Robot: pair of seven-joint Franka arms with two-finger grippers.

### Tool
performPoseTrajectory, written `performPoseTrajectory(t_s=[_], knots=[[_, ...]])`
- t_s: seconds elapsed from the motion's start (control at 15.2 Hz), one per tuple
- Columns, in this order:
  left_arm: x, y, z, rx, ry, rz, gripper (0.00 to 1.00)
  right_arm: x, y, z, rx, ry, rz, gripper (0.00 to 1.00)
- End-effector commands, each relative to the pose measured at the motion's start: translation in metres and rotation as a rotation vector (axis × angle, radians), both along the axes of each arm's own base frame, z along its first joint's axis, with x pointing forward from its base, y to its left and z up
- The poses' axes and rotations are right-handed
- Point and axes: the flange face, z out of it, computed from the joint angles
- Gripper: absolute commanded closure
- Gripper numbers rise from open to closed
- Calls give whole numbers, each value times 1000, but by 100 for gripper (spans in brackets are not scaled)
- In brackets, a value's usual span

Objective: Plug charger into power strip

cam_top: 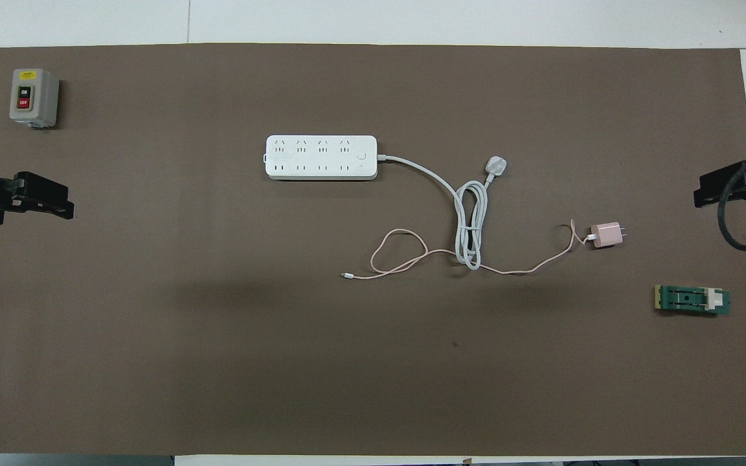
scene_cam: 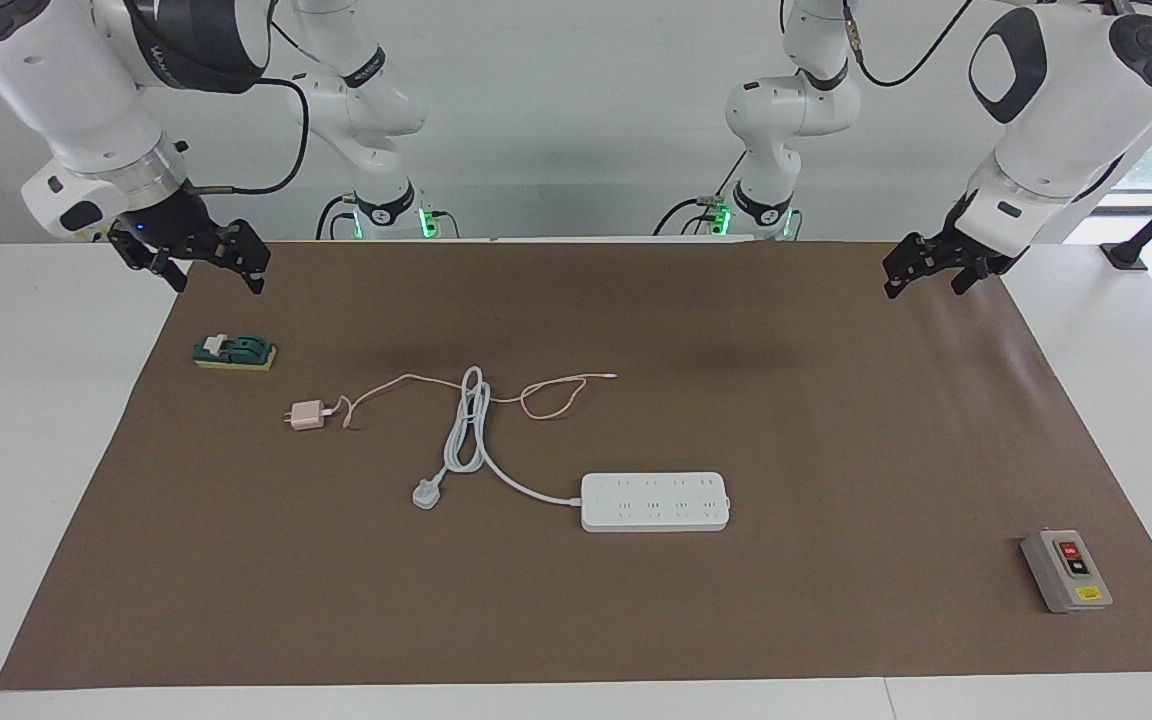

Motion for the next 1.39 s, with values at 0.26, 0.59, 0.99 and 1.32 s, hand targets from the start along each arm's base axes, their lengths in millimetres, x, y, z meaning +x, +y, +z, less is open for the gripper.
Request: performPoseTrajectory(t_s=[0.26, 0.59, 0.99, 1.32], knots=[[-1, -1, 0, 11, -11, -1, 0, -2, 1, 1, -12, 3, -9, 0], [-1, -1, 0, 11, -11, -1, 0, -2, 1, 1, -12, 3, -11, 0], [-1, -1, 0, 11, -13, -1, 0, -2, 1, 1, -12, 3, -11, 0], [-1, -1, 0, 11, -13, 1, 0, -8, 0, 1, -10, 32, -11, 0]])
